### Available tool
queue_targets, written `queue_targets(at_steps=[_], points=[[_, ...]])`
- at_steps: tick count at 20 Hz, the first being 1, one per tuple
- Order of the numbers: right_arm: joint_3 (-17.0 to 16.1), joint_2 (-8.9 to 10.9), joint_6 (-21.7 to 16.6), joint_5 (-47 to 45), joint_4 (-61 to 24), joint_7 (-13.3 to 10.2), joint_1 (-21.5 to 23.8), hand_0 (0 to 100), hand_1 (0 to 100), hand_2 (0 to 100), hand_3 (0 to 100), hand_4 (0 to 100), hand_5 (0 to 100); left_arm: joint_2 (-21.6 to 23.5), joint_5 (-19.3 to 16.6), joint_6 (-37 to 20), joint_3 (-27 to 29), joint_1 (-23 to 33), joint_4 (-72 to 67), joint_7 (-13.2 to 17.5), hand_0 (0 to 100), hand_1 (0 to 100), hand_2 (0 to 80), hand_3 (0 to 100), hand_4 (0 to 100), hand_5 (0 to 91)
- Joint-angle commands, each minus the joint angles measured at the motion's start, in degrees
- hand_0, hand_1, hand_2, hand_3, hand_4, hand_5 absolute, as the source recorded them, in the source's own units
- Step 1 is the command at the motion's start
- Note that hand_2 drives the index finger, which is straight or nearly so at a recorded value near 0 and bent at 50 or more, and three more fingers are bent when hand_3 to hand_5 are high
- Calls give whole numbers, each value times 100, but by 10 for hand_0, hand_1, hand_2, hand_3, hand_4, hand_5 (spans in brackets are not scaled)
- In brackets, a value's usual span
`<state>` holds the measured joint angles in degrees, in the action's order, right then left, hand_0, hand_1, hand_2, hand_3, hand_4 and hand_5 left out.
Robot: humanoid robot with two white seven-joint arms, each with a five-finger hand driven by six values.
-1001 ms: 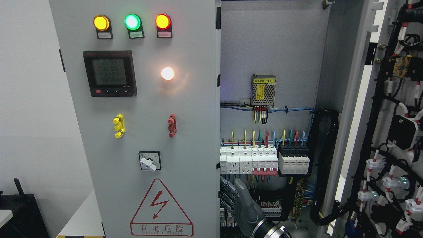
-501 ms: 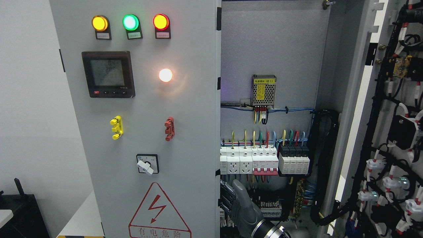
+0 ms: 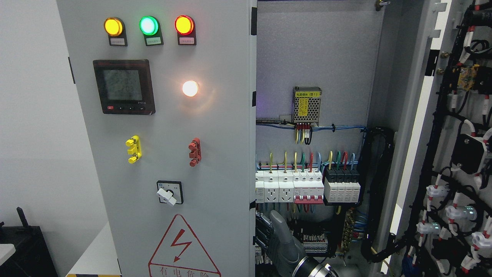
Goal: Open door with both hands
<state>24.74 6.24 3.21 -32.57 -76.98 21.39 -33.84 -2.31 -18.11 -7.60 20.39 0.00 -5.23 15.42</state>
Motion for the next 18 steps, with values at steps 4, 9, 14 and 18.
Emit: queue_targets(at_steps=[4,9,14,18], points=[[39,26,-4,-4,-186,225,27,0,0,0,0,0,0,-7,0,4,0,26,-4,-4,0,0,0,0,42,0],[145,26,-4,-4,-265,242,44,0,0,0,0,0,0,2,0,4,0,26,-4,-4,0,0,0,0,42,0],[198,26,4,-144,-309,515,53,0,0,0,0,0,0,2,0,4,0,26,5,-4,0,0,0,0,43,0],[233,26,-4,-162,-317,532,88,0,0,0,0,0,0,-7,0,4,0,26,5,-4,0,0,0,0,43,0]])
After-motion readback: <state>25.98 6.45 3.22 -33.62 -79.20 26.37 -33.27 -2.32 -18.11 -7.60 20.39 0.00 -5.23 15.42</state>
